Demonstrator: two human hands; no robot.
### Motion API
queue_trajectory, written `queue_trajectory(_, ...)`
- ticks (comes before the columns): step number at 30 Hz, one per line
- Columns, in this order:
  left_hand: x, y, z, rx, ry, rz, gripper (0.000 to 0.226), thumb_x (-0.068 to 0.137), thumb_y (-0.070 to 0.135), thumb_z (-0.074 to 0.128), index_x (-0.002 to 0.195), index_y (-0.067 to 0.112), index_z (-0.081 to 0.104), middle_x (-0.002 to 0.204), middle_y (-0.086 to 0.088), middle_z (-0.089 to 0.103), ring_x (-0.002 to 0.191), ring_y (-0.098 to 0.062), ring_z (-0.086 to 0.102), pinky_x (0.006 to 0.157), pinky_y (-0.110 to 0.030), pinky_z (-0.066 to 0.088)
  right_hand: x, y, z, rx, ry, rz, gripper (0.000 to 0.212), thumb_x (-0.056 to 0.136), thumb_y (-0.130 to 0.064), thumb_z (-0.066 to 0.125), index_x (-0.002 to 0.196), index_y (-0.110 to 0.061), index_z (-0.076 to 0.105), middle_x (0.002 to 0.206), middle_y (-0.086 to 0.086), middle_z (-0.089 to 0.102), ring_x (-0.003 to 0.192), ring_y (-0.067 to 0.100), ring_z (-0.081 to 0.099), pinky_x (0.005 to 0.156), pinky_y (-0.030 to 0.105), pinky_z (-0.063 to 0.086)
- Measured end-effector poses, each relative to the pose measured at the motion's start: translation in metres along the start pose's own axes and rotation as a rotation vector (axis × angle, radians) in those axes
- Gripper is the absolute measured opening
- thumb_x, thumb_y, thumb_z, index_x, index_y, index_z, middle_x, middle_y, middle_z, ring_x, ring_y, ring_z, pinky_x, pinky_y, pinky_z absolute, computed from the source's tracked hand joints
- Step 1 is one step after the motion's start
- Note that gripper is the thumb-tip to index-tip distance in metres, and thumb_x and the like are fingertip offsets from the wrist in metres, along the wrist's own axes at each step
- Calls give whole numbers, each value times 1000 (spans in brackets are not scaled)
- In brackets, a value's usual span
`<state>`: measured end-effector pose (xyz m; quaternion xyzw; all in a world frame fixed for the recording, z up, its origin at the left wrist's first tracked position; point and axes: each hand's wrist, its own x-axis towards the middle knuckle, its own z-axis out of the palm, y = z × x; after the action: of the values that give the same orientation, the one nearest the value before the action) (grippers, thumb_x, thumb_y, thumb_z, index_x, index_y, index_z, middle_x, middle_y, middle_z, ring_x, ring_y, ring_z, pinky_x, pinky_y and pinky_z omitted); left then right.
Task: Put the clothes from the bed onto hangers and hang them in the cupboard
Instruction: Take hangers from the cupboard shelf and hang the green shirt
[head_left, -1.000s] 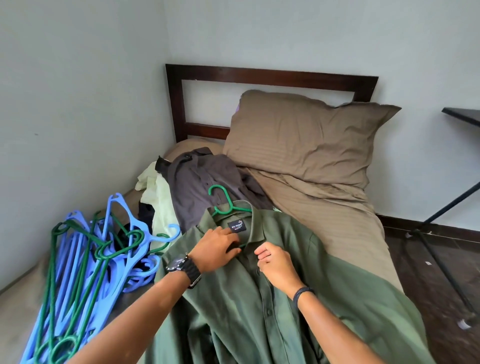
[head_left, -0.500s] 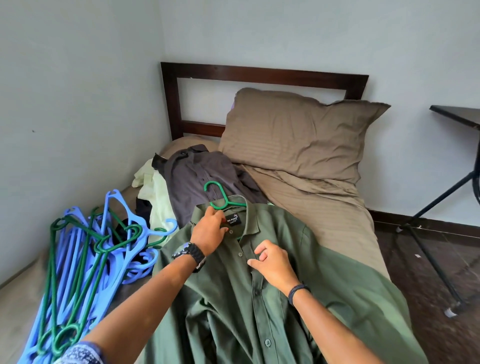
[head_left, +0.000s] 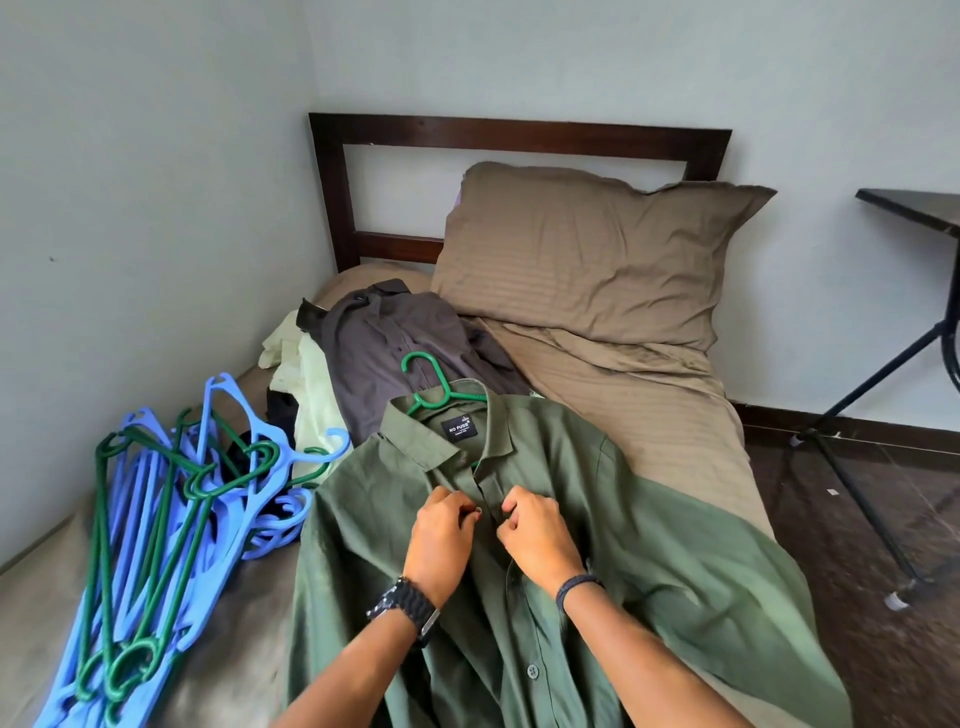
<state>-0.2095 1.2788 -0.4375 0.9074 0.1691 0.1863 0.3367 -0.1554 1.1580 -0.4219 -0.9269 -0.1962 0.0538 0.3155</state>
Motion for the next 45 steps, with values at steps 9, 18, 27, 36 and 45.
queue_trajectory(9, 9, 1, 2, -379, -81, -306, 12, 78, 7, 74, 75, 15, 67, 77, -1, 68, 75, -13, 62, 76, -22, 46, 2, 3, 1, 365, 102, 81, 11, 80, -4, 61, 82, -2, 72, 68, 0, 62, 71, 16, 57, 62, 14, 38)
queue_trajectory(18, 3, -3, -2, -753, -50, -404, 8, 81, 0, 71, 76, 6, 70, 74, -9, 69, 70, -13, 61, 70, -21, 48, -4, -5, 7, 416, 77, -6, 12, 87, -10, 62, 84, -6, 72, 74, -2, 67, 68, 2, 59, 63, 9, 41)
queue_trajectory(27, 2, 0, 5, -683, -14, -451, 9, 84, 6, 69, 76, 11, 70, 65, -3, 62, 65, -14, 53, 65, -26, 43, -8, -5, 4, 510, 33, 49, 20, 90, -11, 57, 76, -19, 70, 67, -8, 65, 62, 0, 59, 64, 15, 47)
queue_trajectory(36, 4, 5, 5, -744, -50, -461, 14, 87, 1, 61, 79, 8, 70, 78, -11, 71, 72, -18, 65, 69, -27, 52, -5, -8, -5, 601, -4, 89, 21, 85, -6, 68, 69, -20, 63, 69, 1, 62, 61, 12, 63, 55, 21, 55)
queue_trajectory(45, 3, 11, 3, -831, 19, -480, 7, 83, 9, 70, 85, 2, 68, 73, -12, 71, 68, -18, 63, 68, -30, 52, -7, -11, -10, 539, -8, 37, 22, 84, -8, 69, 71, -23, 60, 72, 0, 59, 65, 12, 62, 59, 31, 58)
